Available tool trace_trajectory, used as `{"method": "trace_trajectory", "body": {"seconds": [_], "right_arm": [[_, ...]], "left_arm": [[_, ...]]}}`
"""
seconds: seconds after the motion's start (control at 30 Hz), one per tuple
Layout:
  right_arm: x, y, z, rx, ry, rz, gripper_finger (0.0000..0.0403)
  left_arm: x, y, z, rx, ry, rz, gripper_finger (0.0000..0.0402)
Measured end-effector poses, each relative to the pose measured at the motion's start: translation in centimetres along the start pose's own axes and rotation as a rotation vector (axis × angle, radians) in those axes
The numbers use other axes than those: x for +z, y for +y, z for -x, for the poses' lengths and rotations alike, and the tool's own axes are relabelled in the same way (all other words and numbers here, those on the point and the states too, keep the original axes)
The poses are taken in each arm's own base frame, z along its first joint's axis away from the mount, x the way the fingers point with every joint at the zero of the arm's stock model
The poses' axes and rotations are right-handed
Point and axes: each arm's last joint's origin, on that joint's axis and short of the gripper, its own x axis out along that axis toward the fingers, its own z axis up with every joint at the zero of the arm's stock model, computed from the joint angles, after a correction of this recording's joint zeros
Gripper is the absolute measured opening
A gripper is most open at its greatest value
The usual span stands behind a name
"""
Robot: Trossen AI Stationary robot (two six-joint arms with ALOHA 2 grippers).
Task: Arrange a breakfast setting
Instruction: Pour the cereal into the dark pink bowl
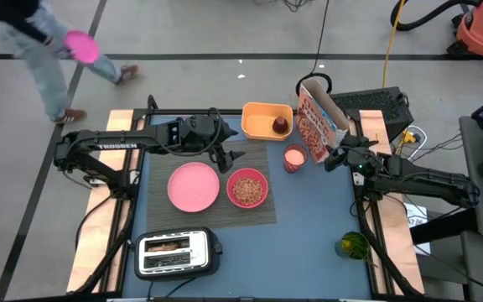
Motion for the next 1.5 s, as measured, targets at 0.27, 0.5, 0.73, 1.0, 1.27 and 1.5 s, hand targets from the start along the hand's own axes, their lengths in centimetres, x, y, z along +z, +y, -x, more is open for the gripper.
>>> {"method": "trace_trajectory", "body": {"seconds": [0.27,0.5,0.73,1.0,1.27,1.5], "right_arm": [[0.01,0.01,0.0,0.001,-0.001,-0.001,0.0289],[0.01,0.01,0.0,0.002,-0.001,0.013,0.0313],[0.01,0.02,0.0,0.003,0.0,0.026,0.0313],[0.01,0.02,0.0,0.003,0.0,0.026,0.0314],[0.0,0.02,-0.01,0.003,0.0,0.002,0.0359],[0.0,0.02,-0.01,0.003,0.0,-0.003,0.0398]], "left_arm": [[0.0,0.0,0.0,0.0,0.0,0.0,0.0365],[0.0,0.0,0.0,0.0,0.0,0.0,0.0365],[0.0,-0.01,0.0,0.0,0.0,0.0,0.0365],[0.01,0.0,0.01,0.0,0.0,0.0,0.0365],[0.01,0.0,0.01,0.0,0.0,0.0,0.0365],[0.02,0.0,0.01,0.0,-0.001,0.0,0.0365]]}}
